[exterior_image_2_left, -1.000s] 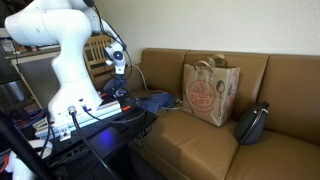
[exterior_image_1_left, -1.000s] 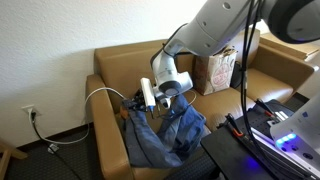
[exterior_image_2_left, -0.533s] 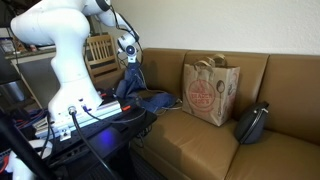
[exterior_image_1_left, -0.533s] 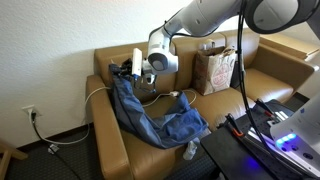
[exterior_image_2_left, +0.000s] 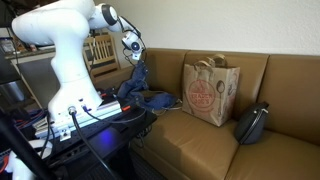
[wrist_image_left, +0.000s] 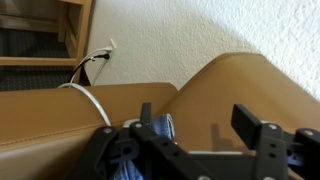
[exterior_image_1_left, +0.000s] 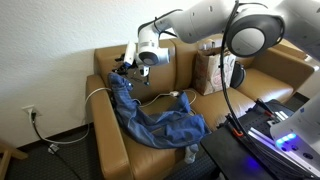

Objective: Put the pair of jeans on the arm rest

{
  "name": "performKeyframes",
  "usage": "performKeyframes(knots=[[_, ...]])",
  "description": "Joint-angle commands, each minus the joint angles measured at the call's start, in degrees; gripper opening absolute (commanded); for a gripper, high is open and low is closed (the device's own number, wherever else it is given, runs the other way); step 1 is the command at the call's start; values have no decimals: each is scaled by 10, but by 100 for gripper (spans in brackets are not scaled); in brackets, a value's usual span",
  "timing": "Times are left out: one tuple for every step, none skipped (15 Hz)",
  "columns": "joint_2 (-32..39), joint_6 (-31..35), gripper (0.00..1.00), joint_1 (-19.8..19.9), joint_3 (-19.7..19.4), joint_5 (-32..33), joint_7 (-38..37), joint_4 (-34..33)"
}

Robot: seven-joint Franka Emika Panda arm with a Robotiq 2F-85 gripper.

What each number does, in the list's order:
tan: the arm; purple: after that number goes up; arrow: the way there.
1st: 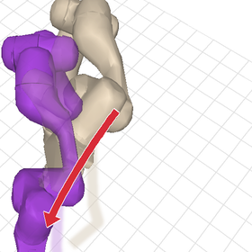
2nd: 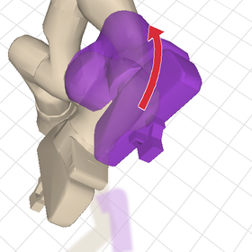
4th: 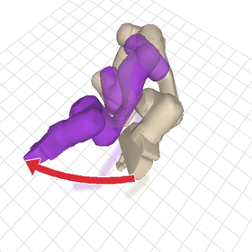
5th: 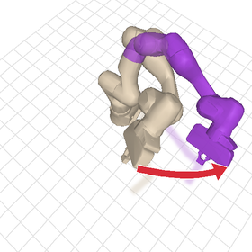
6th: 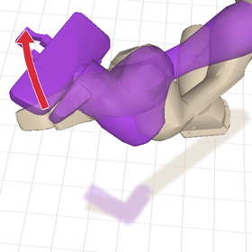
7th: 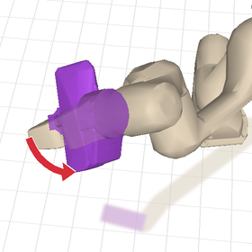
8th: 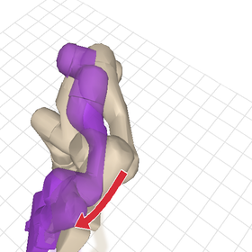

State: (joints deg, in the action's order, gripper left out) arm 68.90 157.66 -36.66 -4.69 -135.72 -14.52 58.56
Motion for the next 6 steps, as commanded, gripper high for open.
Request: performKeyframes(knots=[[89, 58, 100, 23, 11, 101, -162, -131], [102, 86, 100, 26, 8, 128, -213, -145], [127, 117, 100, 22, -12, 150, -263, -170], [142, 140, 100, 23, -22, 174, -310, -185], [152, 160, 100, 27, -29, 201, -359, -186], [110, 119, 100, 21, -18, 171, -292, -135]])
